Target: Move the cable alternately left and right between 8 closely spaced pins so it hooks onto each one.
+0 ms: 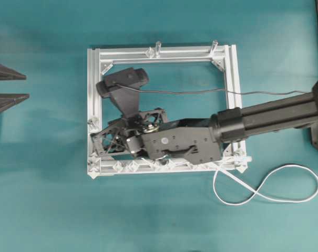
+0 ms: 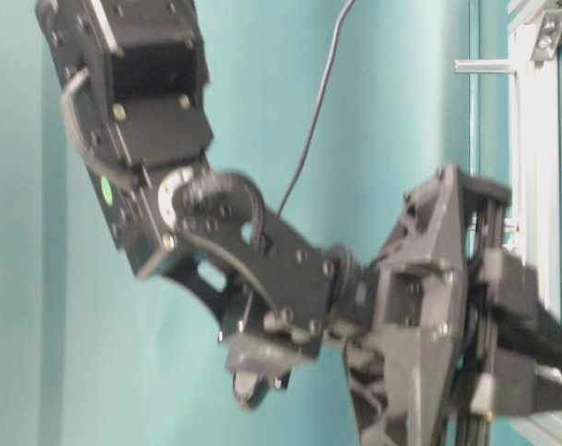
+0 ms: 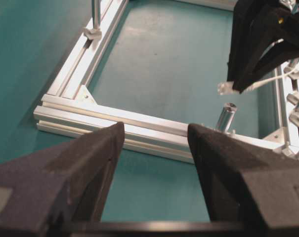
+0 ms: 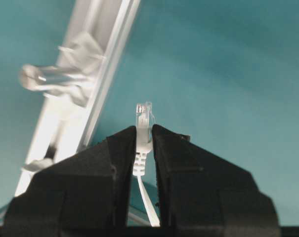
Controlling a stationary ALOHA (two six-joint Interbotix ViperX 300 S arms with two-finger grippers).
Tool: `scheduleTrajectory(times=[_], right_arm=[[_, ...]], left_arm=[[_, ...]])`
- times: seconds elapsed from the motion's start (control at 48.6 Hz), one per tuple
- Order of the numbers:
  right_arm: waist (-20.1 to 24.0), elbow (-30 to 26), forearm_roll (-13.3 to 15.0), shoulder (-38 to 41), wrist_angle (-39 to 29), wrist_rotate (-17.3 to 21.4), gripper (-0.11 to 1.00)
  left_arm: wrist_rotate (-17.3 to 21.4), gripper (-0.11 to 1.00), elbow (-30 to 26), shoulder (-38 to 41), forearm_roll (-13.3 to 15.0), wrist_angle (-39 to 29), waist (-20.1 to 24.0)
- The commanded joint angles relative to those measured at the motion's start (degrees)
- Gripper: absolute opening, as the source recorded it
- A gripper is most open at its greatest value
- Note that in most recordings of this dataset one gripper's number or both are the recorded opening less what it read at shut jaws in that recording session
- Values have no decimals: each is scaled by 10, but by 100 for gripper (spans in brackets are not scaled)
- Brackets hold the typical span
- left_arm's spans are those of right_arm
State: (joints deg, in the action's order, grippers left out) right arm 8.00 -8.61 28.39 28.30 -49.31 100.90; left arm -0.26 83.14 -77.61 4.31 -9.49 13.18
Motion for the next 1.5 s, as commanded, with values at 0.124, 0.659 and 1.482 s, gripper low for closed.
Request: scheduleTrajectory(times=[0.124, 0.659, 1.482], right_arm=[[-4, -33, 1, -5, 3, -9, 15], [27, -50, -18, -2, 4, -4, 15], [72, -83, -39, 18, -23, -1, 15]], left_arm=[[-1, 64, -8, 5, -3, 4, -1], [-1, 64, -8, 4, -3, 4, -2], [-2, 64, -8, 5, -3, 4, -2]])
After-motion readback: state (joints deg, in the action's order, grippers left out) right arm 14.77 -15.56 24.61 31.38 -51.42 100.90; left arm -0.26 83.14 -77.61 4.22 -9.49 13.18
